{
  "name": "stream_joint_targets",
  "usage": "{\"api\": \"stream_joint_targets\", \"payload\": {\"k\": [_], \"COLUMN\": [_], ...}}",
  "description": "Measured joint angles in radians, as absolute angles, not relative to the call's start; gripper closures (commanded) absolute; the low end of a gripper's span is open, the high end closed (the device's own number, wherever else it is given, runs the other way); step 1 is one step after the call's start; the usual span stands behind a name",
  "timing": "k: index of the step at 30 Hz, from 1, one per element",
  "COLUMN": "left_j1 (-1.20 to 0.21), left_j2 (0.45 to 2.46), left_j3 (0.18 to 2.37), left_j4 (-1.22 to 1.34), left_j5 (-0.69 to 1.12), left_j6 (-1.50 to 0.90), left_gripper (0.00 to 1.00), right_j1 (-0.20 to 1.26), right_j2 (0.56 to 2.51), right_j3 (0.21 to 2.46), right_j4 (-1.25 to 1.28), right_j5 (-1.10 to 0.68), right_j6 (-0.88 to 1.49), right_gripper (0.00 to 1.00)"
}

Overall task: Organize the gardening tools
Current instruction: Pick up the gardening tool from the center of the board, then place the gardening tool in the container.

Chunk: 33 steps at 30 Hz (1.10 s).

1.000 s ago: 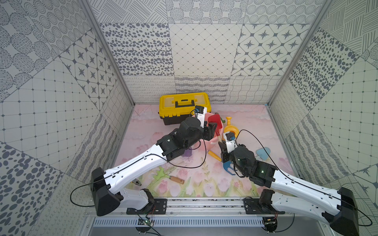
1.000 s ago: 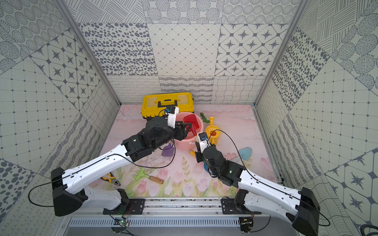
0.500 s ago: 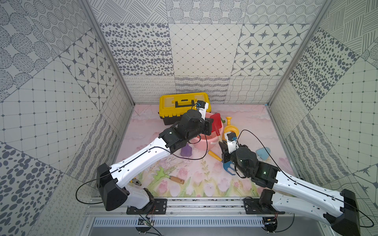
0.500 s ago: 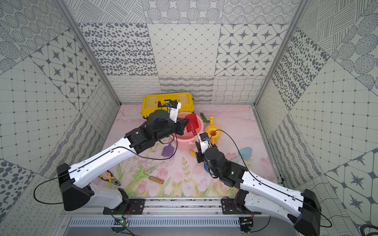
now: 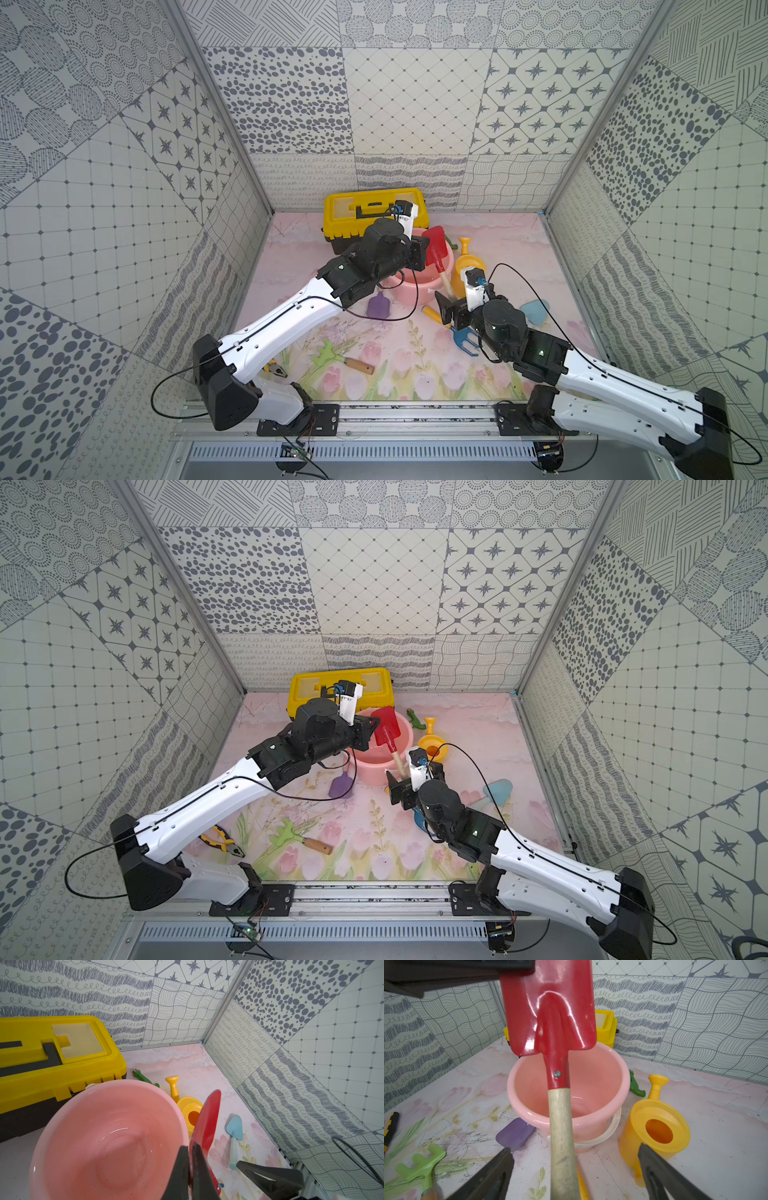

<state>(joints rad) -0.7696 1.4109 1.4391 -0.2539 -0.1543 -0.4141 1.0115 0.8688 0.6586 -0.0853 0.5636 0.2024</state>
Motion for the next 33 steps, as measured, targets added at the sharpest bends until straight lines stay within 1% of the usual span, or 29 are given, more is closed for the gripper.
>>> {"api": "stream_joint_targets", "payload": {"k": [8,14,25,26,28,31,32,33], "left_j1": [-0.701,-0.632,-0.567,-0.566,-0.564,-0.559,-0.558,-0.557], "left_j2": [1.419,1.485,1.676,1.691,1.715,1.738,1.742,1.745], "left_j3": [1.539,1.540,1.474,1.471,1.466,1.457,1.454,1.450], "left_j4": [-0.272,-0.265,-0.187,-0.183,-0.172,-0.162,-0.160,-0.157], "left_j5": [-0.176,-0.171,-0.028,-0.014,0.006,0.038,0.048,0.056], "left_j6": [-0.334,-0.250,-0.172,-0.168,-0.162,-0.154,-0.152,-0.148], "left_gripper": [1.00,1.00,1.00,0.99,0.90,0.81,0.74,0.70], "right_j1": [1.011,1.011,0.991,0.991,0.991,0.991,0.991,0.991], "right_j2": [0.862,0.862,0.830,0.830,0.830,0.830,0.830,0.830], "right_j3": [0.659,0.659,0.645,0.645,0.645,0.645,0.645,0.645], "right_j4": [-0.086,-0.086,-0.086,-0.086,-0.086,-0.088,-0.088,-0.089], "right_j5": [0.618,0.651,0.671,0.671,0.671,0.671,0.671,0.672], "right_j6": [0.214,0.228,0.249,0.252,0.255,0.255,0.256,0.256], "right_gripper": [0.03,0.03,0.03,0.03,0.03,0.03,0.03,0.03]}}
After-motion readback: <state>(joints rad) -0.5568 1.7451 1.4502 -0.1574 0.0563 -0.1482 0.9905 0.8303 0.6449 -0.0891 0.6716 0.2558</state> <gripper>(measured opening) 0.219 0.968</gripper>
